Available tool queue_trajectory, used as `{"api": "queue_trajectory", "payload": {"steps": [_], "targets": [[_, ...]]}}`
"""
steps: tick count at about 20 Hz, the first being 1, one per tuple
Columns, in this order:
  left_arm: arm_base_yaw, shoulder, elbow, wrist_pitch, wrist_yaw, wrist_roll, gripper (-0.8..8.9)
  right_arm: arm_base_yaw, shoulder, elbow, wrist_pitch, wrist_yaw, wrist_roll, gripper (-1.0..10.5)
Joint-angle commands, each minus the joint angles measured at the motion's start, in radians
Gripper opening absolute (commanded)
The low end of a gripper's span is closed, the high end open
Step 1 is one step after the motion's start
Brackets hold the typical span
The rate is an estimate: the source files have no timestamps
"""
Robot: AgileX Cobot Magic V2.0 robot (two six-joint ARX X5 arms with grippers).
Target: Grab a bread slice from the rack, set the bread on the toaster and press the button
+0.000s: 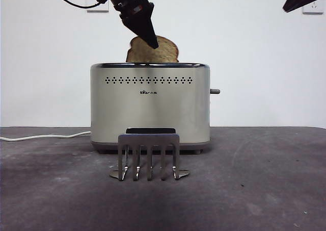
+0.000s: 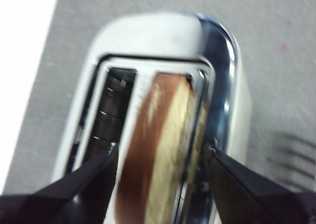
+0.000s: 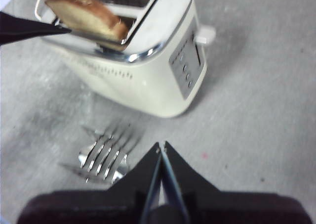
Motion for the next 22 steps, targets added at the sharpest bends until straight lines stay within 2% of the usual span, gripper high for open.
{"api": "queue_trajectory", "payload": {"steps": [1, 3, 6, 8, 10, 13, 16, 22], "targets": [[0.002, -0.017, -0.004, 0.033, -0.004, -0.059, 2.93, 0.003, 0.030, 0.000, 0.038, -0.002, 0.027, -0.1], [0.002, -0.036, -0.003, 0.042, -0.026, -0.088, 2.93, 0.003, 0.056, 0.000, 0.078, -0.006, 0.031, -0.1], [0.002, -0.080, -0.003, 0.037, -0.031, -0.134, 2.93, 0.003, 0.106, 0.000, 0.190, -0.097, 0.072, -0.1], [0.002, -0.126, -0.003, 0.031, -0.032, -0.195, 2.93, 0.003, 0.149, 0.000, 0.282, -0.129, 0.118, -0.1], [0.002, -0.181, -0.003, 0.014, -0.032, -0.279, 2.93, 0.003, 0.204, 0.000, 0.377, -0.137, 0.184, -0.1], [0.002, -0.280, -0.003, -0.044, -0.031, -0.397, 2.92, 0.003, 0.311, 0.001, 0.545, -0.220, 0.295, -0.1], [0.002, -0.374, -0.003, -0.115, -0.030, -0.475, 2.92, 0.003, 0.421, 0.003, 0.704, -0.237, 0.398, -0.1], [0.002, -0.484, -0.003, -0.200, -0.021, -0.545, 2.92, 0.010, 0.588, 0.096, 0.739, -0.237, 0.429, -0.1]]}}
